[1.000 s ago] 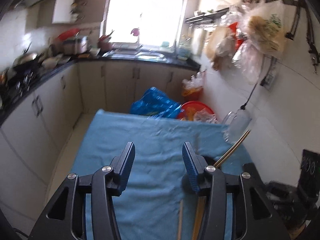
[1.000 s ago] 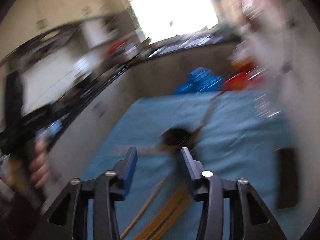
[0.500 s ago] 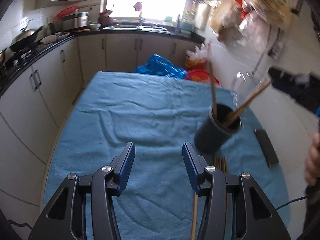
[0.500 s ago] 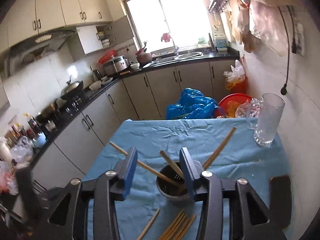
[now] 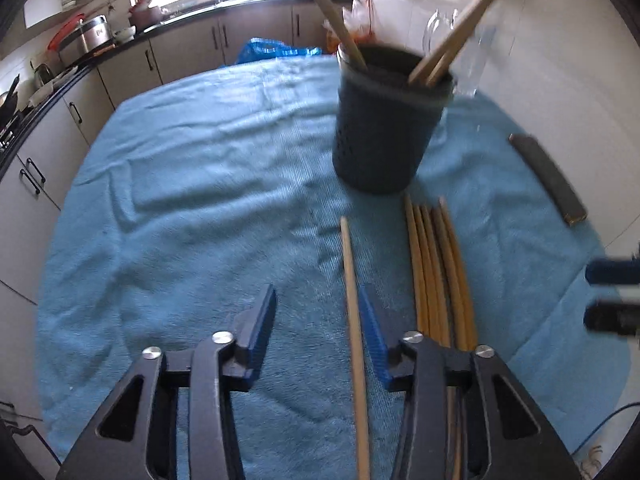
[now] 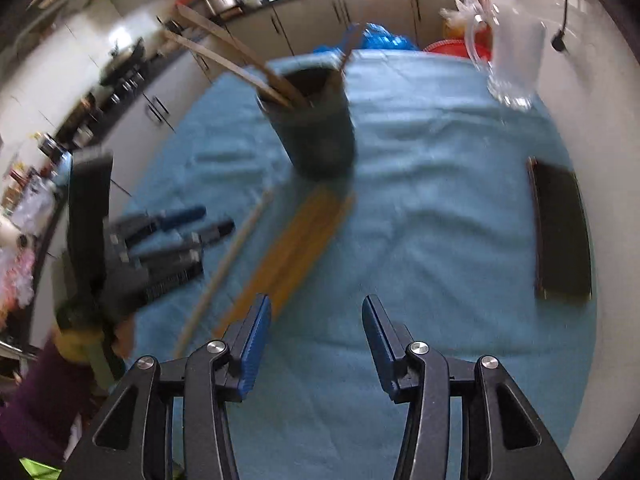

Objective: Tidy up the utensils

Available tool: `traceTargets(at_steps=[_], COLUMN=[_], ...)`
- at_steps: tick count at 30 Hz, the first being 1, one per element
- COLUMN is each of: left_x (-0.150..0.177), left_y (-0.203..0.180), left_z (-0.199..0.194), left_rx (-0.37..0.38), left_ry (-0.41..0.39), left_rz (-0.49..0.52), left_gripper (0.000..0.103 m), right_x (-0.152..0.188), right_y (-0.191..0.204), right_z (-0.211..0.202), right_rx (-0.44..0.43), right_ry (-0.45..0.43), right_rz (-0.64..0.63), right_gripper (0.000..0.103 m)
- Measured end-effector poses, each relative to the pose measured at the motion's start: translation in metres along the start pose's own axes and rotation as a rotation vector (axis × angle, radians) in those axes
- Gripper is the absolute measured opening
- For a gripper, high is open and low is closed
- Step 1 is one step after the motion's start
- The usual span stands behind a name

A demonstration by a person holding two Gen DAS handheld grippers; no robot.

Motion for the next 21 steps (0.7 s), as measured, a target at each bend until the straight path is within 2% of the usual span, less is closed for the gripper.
traceTargets(at_steps=[1, 3, 4, 9, 13, 16, 19, 21], left_x=[0.001, 0.002, 0.002, 0.011, 0.019, 0.021, 0.016, 0.01], left_y=[-0.001, 0.001, 0.002, 0.015, 0.023, 0.025, 0.02, 0.015], left_z=[0.005, 0.01, 0.013, 0.011, 0.008, 0.002, -0.009, -0.012], left_rx=[-0.002, -0.007, -0.017, -0.022, -0.016, 0.028, 0.067, 0.081], left_ry=[0.014, 0.025, 0.043, 0.063, 0.056, 0.058, 0.012, -0.006], left_rz=[-0.005, -0.029, -0.038, -0.101, -0.117, -0.139, -0.138, -0.123], left_gripper=[0.027, 0.006, 0.001, 0.0, 0.0, 0.0, 0.0, 0.004], right_x=[0.006, 0.01, 0.01, -0.001, -0.01, -0.015, -0.018, -0.02], right_y=[-0.002, -0.003, -0.001, 0.012, 0.018, 0.019, 0.015, 0.007], right_z=[0.007, 0.019, 0.026, 0.057, 0.075, 0.077, 0.077, 0.077], right_rx=[0.005, -0.007, -0.019, 0.019, 0.063, 0.098, 0.139, 0.155], right_ry=[0.008, 0.014, 0.011, 0.001, 0.005, -0.013, -0.023, -0.024], right_rz=[0.005, 0.028, 0.039, 0.043, 0.045, 0.06, 0.071, 0.099], right_gripper=[0.051, 0.051, 0.051, 0.034, 0.026, 0.024, 0.023, 0.023])
Point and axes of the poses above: each gripper's, at about its wrist camera, not at the fingertips, and z roughly the way its jaws point, y to its left, x to its underside, the point moved 7 cm from there along z, roughly the way its jaws point, and after that the axes turned 3 degrees about y, right-handed, at the moved point
